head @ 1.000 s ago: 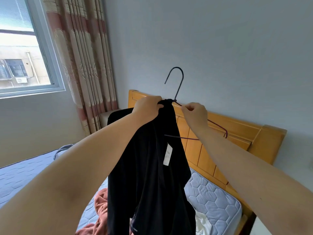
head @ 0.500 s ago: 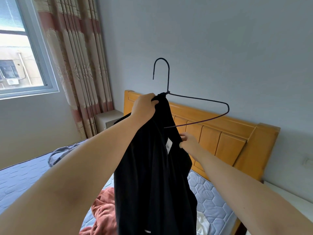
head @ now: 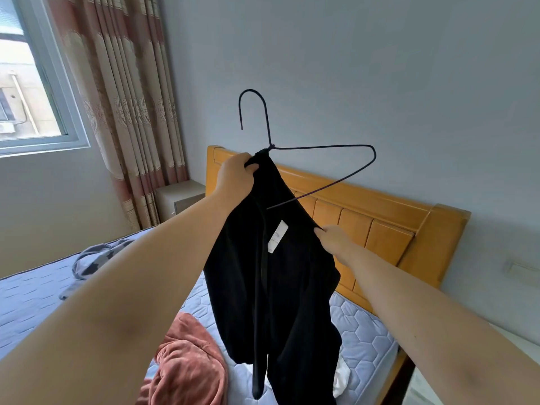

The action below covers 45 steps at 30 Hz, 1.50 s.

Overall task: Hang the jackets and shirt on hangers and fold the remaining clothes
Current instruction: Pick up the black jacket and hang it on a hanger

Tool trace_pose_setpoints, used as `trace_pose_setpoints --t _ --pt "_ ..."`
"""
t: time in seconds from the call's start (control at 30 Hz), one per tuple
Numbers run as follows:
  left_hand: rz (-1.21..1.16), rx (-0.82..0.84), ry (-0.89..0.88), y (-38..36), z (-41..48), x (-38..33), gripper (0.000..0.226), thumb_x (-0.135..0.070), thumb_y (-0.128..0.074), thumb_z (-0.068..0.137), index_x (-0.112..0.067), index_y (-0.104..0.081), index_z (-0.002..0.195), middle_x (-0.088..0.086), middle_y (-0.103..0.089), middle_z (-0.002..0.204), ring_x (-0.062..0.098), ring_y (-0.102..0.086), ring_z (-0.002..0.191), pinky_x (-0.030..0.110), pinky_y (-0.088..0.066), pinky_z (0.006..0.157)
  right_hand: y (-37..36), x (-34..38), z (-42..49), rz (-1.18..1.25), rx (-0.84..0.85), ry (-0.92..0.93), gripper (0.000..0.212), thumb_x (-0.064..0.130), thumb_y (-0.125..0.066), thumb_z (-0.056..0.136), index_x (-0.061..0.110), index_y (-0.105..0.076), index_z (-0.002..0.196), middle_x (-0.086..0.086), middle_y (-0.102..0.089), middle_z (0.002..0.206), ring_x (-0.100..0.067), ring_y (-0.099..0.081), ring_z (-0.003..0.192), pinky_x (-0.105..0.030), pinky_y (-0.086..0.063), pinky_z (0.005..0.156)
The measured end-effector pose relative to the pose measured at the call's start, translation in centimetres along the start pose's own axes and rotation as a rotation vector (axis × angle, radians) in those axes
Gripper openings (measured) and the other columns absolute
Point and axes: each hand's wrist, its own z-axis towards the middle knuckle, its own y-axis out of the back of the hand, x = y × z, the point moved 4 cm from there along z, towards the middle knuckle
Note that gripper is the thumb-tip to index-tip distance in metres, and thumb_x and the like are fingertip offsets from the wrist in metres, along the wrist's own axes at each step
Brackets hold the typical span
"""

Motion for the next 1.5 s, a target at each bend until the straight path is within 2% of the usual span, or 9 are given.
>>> trace_pose_setpoints --t 0.23,0.37,0.47,0.6,0.8,1.0,1.2,1.37,1.5 --pt "-0.023 -0.06 0.094 -0.3 -0.2 1.4 0.018 -0.015 -0.046 0.099 -0.006 -0.062 0.1 0.012 -0.062 0.09 0.026 -0.057 0.082 0.041 -0.05 0.08 1.2 1.4 -0.5 0.106 0.102 0.027 0.046 0.049 -0.056 0.091 0.007 -0.065 0.108 -0.011 -0.065 0.11 -0.026 -0.061 0.102 -0.041 -0.047 0.1" --pt "-0.08 -0.1 0.198 -0.6 -0.5 2.5 0.016 -0.016 -0.047 0.099 -0.009 -0.061 0.102 0.01 -0.06 0.09 0.025 -0.056 0.081 0.04 -0.05 0.082 1.2 -0.4 -1.2 -0.276 0.315 0.036 0.044 0.029 -0.074 0.082 0.011 -0.061 0.12 -0.005 -0.064 0.115 -0.025 -0.059 0.109 -0.038 -0.047 0.098" --pt "-0.061 -0.083 0.178 -1.0 -0.6 2.8 0.016 -0.016 -0.046 0.1 -0.01 -0.061 0.104 0.008 -0.059 0.092 0.023 -0.053 0.082 0.035 -0.046 0.079 2.0 0.0 -1.0 -0.403 -0.053 0.152 0.021 0.019 -0.064 0.089 0.01 -0.064 0.109 -0.002 -0.059 0.096 -0.02 -0.057 0.094 -0.028 -0.041 0.078" --pt "-0.033 -0.052 0.158 -1.3 -0.8 2.9 0.016 -0.016 -0.046 0.099 -0.011 -0.061 0.103 0.011 -0.061 0.095 0.022 -0.052 0.082 0.034 -0.045 0.077 4.4 0.9 -0.9 -0.028 -0.456 0.214 0.016 0.02 -0.057 0.095 0.012 -0.067 0.085 -0.002 -0.06 0.079 -0.022 -0.057 0.08 -0.026 -0.036 0.062" --pt "-0.154 -0.141 0.234 -0.7 -1.2 3.1 0.013 -0.016 -0.047 0.099 -0.014 -0.056 0.09 0.018 -0.064 0.097 0.031 -0.06 0.087 0.044 -0.05 0.082 3.2 -2.0 0.1 -0.524 -0.085 0.016 0.02 0.021 -0.068 0.087 0.012 -0.054 0.076 -0.002 -0.052 0.075 -0.019 -0.053 0.076 -0.026 -0.039 0.064" --pt "-0.125 -0.126 0.223 -0.4 -1.8 3.8 0.019 -0.014 -0.046 0.099 -0.004 -0.062 0.102 0.013 -0.061 0.093 0.027 -0.057 0.087 0.04 -0.048 0.083 4.2 -7.8 0.5 -0.617 -0.071 -0.185 0.04 0.027 -0.056 0.095 0.014 -0.036 0.063 -0.004 -0.039 0.066 -0.016 -0.04 0.058 -0.024 -0.026 0.046" --pt "0.029 0.174 0.133 0.0 -2.5 5.9 0.018 -0.012 -0.049 0.098 -0.002 -0.062 0.106 0.013 -0.06 0.096 0.028 -0.057 0.092 0.038 -0.046 0.083 8.2 -6.5 1.1 -0.118 -0.269 -0.26 0.041 0.042 -0.054 0.096 0.007 -0.041 0.076 -0.008 -0.04 0.07 -0.026 -0.046 0.074 -0.029 -0.035 0.055" --pt "0.134 0.419 0.108 -1.5 -4.3 7.7 0.02 -0.012 -0.052 0.097 -0.008 -0.063 0.113 0.009 -0.062 0.106 0.026 -0.058 0.1 0.033 -0.044 0.085 10.4 -3.7 1.7 -0.124 -0.318 -0.214 0.04 0.041 -0.052 0.096 0.006 -0.045 0.077 -0.012 -0.047 0.08 -0.029 -0.048 0.085 -0.034 -0.036 0.071" --pt "0.27 0.506 0.062 -3.2 -5.8 7.1 0.022 -0.012 -0.049 0.098 -0.009 -0.062 0.116 0.01 -0.062 0.109 0.027 -0.057 0.102 0.033 -0.046 0.085 9.5 -0.7 1.1 -0.088 -0.319 -0.155 0.042 0.037 -0.048 0.098 0.0 -0.053 0.116 -0.017 -0.053 0.107 -0.034 -0.055 0.1 -0.034 -0.04 0.079"
